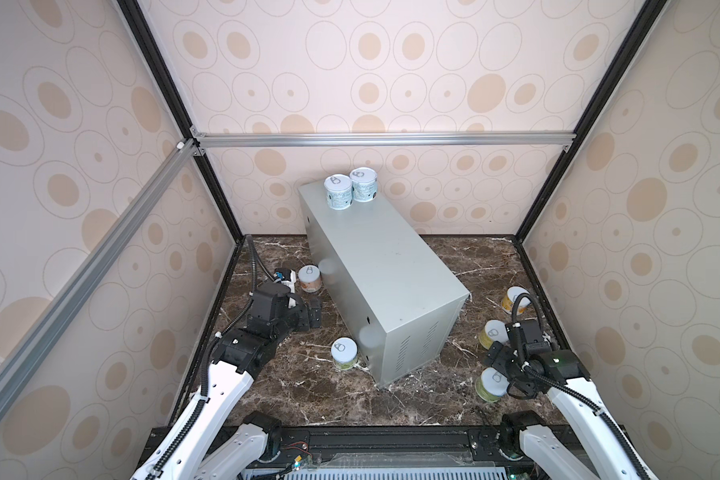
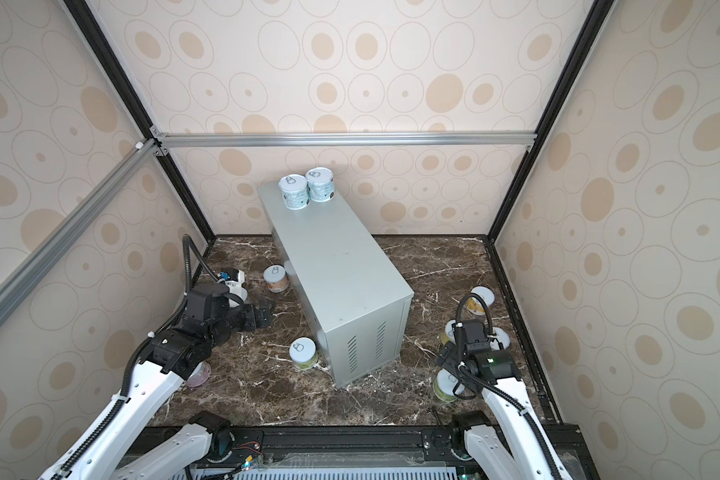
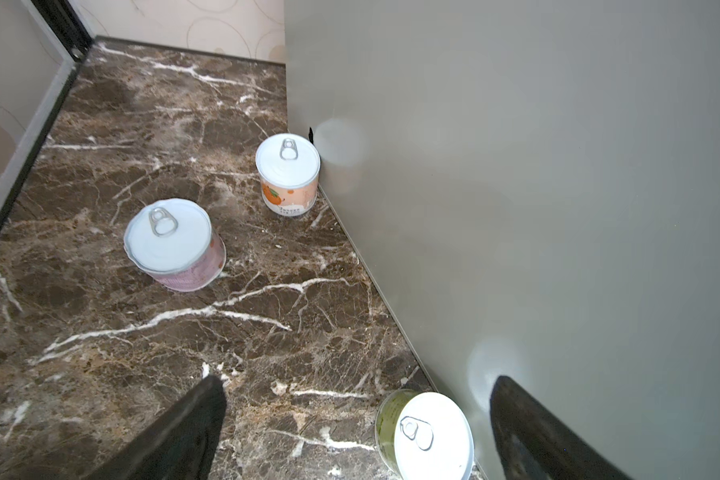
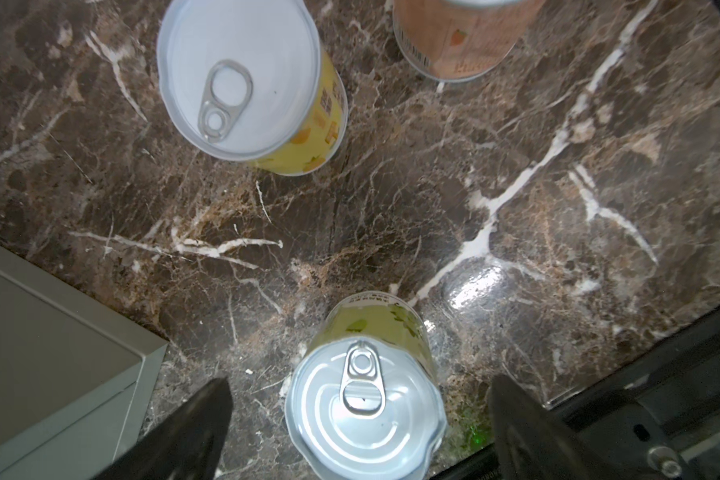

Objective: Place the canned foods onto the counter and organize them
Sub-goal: 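Lower the right gripper onto the green-labelled can beside the box and close, then lift the green-labelled can off the counter with the right gripper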

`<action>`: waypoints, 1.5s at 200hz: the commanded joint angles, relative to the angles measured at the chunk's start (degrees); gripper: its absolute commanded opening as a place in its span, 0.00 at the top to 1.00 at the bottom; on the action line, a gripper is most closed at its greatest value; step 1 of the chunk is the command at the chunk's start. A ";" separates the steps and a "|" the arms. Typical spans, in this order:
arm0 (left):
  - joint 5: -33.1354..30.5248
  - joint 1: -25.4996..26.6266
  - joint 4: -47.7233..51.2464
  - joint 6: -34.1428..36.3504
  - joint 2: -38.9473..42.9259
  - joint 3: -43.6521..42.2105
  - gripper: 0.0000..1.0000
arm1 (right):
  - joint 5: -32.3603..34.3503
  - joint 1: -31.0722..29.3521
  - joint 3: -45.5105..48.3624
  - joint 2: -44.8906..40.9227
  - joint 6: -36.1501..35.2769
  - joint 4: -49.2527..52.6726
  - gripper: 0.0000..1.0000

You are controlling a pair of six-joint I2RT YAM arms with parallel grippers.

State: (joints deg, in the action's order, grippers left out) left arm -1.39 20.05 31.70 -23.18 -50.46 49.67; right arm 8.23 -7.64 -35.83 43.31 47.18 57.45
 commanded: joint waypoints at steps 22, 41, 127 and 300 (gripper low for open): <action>-1.08 0.58 -3.24 0.06 -0.18 -3.82 0.01 | -0.70 -4.61 3.29 3.24 2.84 -3.40 0.01; -0.99 0.60 -4.42 -0.11 -0.33 -5.09 0.01 | -0.67 -6.45 3.49 4.46 3.78 -5.08 0.01; -1.60 0.75 -6.83 -0.46 0.52 -8.59 0.01 | -3.30 -11.34 1.93 13.87 5.28 -15.52 0.01; -5.41 9.21 -5.78 -1.17 -1.28 -8.06 0.01 | 14.89 -25.95 11.07 6.80 6.18 -20.36 0.02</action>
State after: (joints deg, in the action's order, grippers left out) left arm -4.43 27.16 24.97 -23.42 -51.13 40.80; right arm 18.06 -31.59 -27.86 54.98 48.86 38.44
